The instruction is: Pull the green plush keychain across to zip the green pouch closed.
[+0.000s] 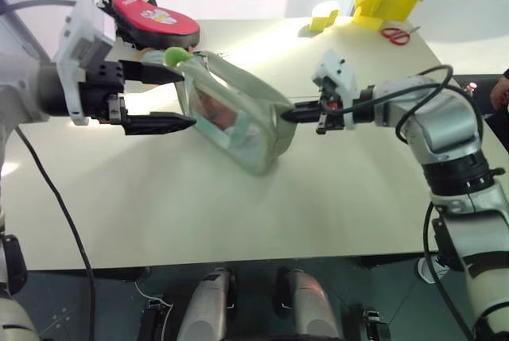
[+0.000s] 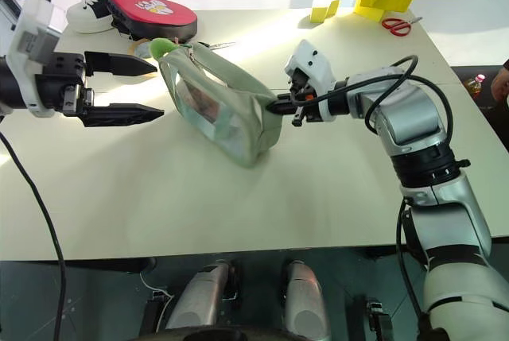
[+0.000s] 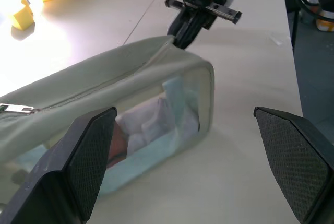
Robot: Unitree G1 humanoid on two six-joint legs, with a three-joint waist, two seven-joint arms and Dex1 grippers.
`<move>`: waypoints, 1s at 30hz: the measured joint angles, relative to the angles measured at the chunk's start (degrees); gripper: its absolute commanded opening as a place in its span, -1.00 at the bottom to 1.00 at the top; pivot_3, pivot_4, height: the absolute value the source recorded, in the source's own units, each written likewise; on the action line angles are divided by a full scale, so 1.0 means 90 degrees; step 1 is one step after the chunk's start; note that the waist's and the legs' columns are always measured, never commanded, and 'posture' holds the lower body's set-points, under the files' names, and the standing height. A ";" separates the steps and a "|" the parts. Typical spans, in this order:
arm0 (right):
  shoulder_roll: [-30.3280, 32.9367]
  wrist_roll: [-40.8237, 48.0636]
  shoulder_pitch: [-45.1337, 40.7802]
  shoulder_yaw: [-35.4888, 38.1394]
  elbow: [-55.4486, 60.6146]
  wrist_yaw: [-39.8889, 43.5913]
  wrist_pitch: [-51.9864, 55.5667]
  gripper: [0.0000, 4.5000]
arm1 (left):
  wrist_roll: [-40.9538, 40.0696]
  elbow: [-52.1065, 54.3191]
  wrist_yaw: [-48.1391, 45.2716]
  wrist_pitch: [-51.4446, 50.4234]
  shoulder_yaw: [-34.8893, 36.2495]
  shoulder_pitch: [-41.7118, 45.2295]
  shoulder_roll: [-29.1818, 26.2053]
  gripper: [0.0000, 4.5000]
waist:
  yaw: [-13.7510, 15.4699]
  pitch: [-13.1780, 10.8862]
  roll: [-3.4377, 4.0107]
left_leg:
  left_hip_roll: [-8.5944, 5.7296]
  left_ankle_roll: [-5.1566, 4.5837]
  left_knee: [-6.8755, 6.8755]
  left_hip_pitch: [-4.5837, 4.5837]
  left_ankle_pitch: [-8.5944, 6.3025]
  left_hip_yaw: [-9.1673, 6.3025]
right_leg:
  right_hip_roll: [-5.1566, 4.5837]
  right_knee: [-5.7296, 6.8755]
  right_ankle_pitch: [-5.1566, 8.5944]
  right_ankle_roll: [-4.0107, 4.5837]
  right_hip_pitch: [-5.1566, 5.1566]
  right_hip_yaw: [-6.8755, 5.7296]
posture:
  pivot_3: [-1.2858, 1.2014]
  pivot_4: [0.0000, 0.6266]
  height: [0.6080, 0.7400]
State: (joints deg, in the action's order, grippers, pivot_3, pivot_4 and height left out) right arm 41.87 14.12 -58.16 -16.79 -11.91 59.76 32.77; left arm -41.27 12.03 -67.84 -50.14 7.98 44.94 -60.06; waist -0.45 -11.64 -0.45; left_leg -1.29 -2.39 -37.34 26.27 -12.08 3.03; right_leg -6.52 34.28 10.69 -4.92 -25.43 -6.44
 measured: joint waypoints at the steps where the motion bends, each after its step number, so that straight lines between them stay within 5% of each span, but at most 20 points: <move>1: 0.0088 -0.0365 -0.0192 -0.0107 -0.0448 0.0020 -0.0567 -0.99 | 0.0031 -0.0049 0.0026 0.0055 -0.0027 0.0022 0.0026 1.00 | 0.0003 0.0000 0.0000 | -0.0001 0.0000 0.0000 0.0000 0.0000 -0.0001 | 0.0000 0.0000 0.0001 0.0001 0.0000 0.0001 | 0.03 -0.52 1.00; 8: -0.0129 -0.1189 -0.0744 -0.0100 -0.2245 0.0343 -0.2009 -0.99 | 0.0227 -0.0299 0.0056 0.0303 -0.0238 0.0147 0.0249 1.00 | -0.0041 0.0001 -0.0001 | 0.0003 0.0031 0.0007 -0.0007 0.0021 0.0010 | 0.0006 0.0010 -0.0002 -0.0003 0.0003 0.0004 | 0.03 -0.52 1.00; 11: -0.0338 -0.1341 -0.0775 -0.0059 -0.2792 0.0321 -0.2256 -0.51 | 0.0294 -0.0428 0.0171 0.0385 -0.0319 0.0312 0.0467 1.00 | -0.0048 0.0001 -0.0001 | 0.0005 0.0029 0.0001 -0.0017 0.0021 0.0014 | 0.0006 0.0023 -0.0002 -0.0004 0.0005 0.0009 | 0.03 -0.52 1.00; 15: -0.0279 -0.1613 -0.0850 -0.0018 -0.3245 0.0273 -0.2447 0.37 | 0.0351 -0.0457 0.0172 0.0392 -0.0330 0.0339 0.0459 1.00 | -0.0037 -0.0001 0.0001 | 0.0006 0.0011 0.0002 -0.0030 0.0010 0.0014 | 0.0006 0.0036 -0.0001 -0.0003 0.0009 0.0015 | 0.03 -0.52 1.00; 22: 0.0236 -0.1680 -0.1884 0.0416 -0.2983 0.0738 -0.2178 0.37 | 0.0354 -0.0487 0.0471 0.0352 -0.0009 0.0139 0.0352 1.00 | -0.0064 -0.0004 0.0008 | 0.0010 0.0012 0.0010 -0.0042 0.0009 0.0016 | 0.0008 0.0041 0.0000 -0.0001 0.0005 0.0023 | 0.03 -0.52 1.00; 30: -0.1225 -0.1008 -0.1404 0.0483 -0.1036 0.0517 -0.0536 0.37 | 0.0333 -0.0479 0.0672 0.0349 0.0093 0.0019 0.0317 1.00 | -0.0034 -0.0002 0.0004 | 0.0014 0.0029 0.0011 -0.0094 0.0018 0.0029 | 0.0006 0.0101 0.0006 0.0011 0.0017 0.0043 | 0.03 -0.52 1.00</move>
State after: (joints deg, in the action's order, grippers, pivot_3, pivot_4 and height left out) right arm 30.84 5.05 -70.79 -12.44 -21.24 64.41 27.94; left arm -38.27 7.72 -61.79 -47.00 8.82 45.11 -57.20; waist -0.75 -11.66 -0.42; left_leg -1.16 -2.13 -37.24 25.43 -11.92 3.29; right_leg -6.46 35.18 10.74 -4.83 -25.27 -6.05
